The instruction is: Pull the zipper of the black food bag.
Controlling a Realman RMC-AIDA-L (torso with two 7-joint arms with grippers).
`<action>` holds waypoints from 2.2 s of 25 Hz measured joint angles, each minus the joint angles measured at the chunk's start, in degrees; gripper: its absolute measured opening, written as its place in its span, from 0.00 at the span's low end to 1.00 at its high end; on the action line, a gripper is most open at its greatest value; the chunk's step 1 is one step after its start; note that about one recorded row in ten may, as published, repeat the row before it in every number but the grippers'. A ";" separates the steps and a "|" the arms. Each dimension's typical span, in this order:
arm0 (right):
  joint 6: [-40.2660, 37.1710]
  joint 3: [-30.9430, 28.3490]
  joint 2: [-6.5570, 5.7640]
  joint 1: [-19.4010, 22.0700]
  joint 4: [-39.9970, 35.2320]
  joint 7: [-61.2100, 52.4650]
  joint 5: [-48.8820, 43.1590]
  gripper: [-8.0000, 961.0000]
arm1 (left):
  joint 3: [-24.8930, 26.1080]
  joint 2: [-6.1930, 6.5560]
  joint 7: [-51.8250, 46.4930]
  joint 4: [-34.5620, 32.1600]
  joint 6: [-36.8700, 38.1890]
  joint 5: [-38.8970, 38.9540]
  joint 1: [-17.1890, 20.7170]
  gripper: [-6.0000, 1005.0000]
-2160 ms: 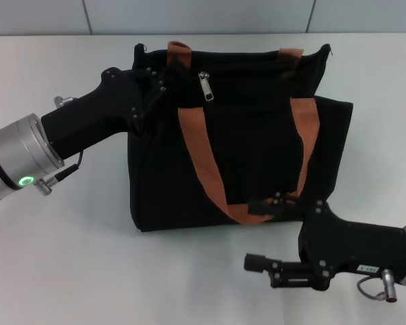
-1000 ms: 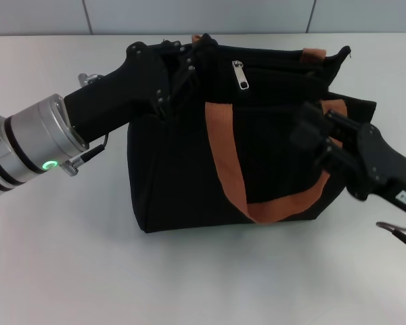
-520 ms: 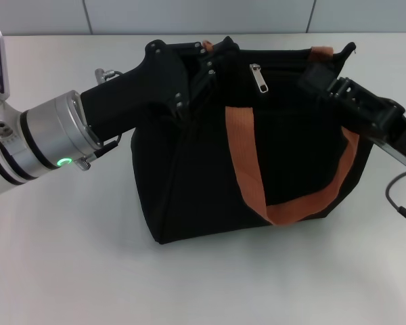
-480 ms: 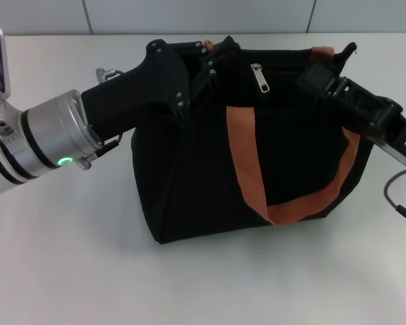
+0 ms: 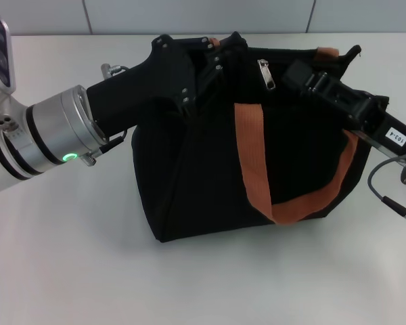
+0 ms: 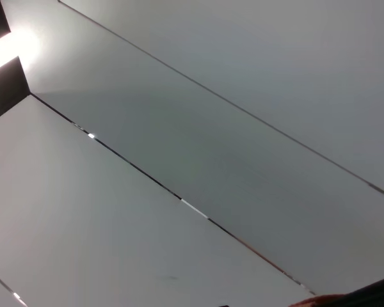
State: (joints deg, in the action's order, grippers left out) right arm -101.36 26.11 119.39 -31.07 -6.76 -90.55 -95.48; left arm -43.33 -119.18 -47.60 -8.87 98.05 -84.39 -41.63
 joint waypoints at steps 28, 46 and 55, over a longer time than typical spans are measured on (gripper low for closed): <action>0.13 2.96 0.06 -2.11 0.18 -1.81 0.05 0.42 | 0.46 -0.03 0.05 0.78 -0.38 0.21 -1.79 0.05; 0.76 3.12 0.16 -2.76 0.25 -2.64 0.09 0.34 | 0.44 -0.09 0.14 1.41 -0.27 0.26 -1.78 0.06; 0.80 3.64 0.10 -2.90 0.16 -2.62 -0.30 0.10 | 0.44 -0.09 0.14 1.41 0.07 0.25 -1.78 0.06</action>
State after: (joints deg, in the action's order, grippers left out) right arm -100.56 29.74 119.49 -33.98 -6.60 -93.17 -95.78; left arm -42.90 -119.27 -47.46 -7.46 98.12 -84.13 -43.41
